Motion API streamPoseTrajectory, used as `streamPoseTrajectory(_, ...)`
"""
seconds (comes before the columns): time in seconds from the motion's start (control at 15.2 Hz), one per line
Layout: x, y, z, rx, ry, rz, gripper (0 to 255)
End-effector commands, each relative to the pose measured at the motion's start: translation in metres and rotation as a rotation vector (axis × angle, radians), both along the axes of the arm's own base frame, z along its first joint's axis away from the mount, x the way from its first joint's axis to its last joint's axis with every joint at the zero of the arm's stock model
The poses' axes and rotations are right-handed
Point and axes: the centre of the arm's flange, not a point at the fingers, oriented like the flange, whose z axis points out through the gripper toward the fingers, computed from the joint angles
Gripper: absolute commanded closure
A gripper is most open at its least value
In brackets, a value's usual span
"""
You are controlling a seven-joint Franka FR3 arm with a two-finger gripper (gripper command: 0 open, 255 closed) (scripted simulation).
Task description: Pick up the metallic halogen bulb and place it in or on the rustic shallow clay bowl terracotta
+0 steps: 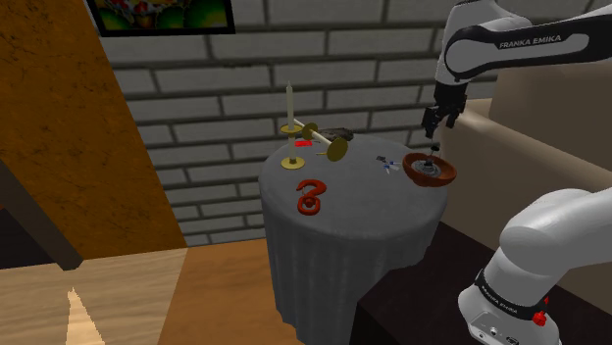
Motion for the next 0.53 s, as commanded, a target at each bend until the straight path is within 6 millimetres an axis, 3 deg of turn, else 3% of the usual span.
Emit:
streamPoseTrajectory(0.0,0.0,0.005,0.024,0.0,0.001,0.0,0)
streamPoseTrajectory(0.07,-0.001,0.006,0.034,0.0,0.001,0.0,0)
streamPoseTrajectory(0.46,-0.001,0.006,0.034,0.0,0.001,0.0,0)
